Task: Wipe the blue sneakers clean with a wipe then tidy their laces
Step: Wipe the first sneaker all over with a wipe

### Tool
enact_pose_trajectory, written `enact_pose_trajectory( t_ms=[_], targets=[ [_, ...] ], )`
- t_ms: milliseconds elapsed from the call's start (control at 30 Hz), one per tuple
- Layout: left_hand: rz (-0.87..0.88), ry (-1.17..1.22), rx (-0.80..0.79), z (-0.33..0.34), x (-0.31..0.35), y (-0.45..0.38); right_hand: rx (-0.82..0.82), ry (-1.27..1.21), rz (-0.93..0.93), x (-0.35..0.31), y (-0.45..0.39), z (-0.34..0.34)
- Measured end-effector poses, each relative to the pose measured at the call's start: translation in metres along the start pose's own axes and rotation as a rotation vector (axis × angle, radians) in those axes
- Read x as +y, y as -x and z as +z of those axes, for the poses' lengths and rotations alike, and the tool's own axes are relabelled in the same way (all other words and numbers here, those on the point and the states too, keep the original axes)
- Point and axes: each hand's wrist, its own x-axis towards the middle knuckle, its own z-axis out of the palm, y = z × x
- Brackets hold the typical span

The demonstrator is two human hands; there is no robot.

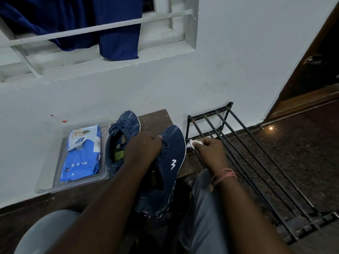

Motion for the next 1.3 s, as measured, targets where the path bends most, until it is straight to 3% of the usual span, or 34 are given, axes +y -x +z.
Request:
enact_pose_trajectory(
  t_ms=[167,333,467,567,667,833,933,1100,1300],
  targets=[
    [0.042,-0.026,-0.036,0.009,-0.008,0.027,-0.225,0.118,-0.058,-0.002,0.009,0.011],
    [0.078,-0.059,-0.048,0.012,-0.012,0.027,-0.154,0.387,-0.219,0.000,0.015,0.025],
    [0.050,-0.088,-0.031,0.014,-0.007,0.030,-0.404,0.404,-0.273,-0.010,0.015,0.022],
    [-0.006,-0.049,-0.018,0.013,-0.001,0.031,-0.249,0.276,-0.188,-0.005,0.011,0.022],
    [-0.124,0.079,-0.101,0.007,0.001,0.028,-0.158,0.190,-0.083,-0.004,0.006,0.021],
    [-0.228,0.189,-0.215,-0.014,-0.002,0.034,-0.214,0.234,0.057,-0.010,0.013,0.021],
    [-0.188,0.092,-0.159,-0.020,-0.013,0.052,-0.268,0.278,0.102,-0.023,0.016,0.018],
    [-0.175,0.005,-0.058,-0.030,-0.018,0.080,-0.490,0.360,0.191,-0.043,0.031,0.014],
    [-0.186,0.107,0.046,-0.037,-0.010,0.080,-0.530,0.136,0.232,-0.060,0.046,0.008]
  ],
)
